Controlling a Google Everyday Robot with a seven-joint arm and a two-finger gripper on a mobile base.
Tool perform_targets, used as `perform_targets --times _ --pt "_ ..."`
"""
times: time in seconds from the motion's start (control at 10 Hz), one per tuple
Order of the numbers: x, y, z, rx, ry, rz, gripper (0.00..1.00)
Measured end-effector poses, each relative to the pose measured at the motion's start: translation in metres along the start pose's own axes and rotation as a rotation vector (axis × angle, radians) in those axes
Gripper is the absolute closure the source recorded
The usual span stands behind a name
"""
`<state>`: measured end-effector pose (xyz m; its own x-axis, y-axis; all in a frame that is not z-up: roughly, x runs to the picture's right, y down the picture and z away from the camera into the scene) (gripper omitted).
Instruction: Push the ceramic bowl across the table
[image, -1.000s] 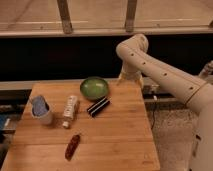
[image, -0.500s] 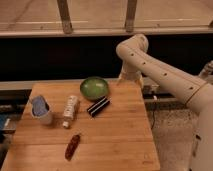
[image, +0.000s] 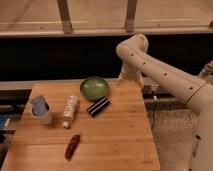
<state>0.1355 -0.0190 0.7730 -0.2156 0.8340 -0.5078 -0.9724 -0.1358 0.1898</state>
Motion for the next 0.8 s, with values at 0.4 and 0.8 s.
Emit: perform_targets --times 0.4,0.8 --pt "0.0001 0.0 0.0004 0.0 0.0 0.0 0.37" --pt "0.0 0.0 0.0003 0.0 0.0 0.0 0.75"
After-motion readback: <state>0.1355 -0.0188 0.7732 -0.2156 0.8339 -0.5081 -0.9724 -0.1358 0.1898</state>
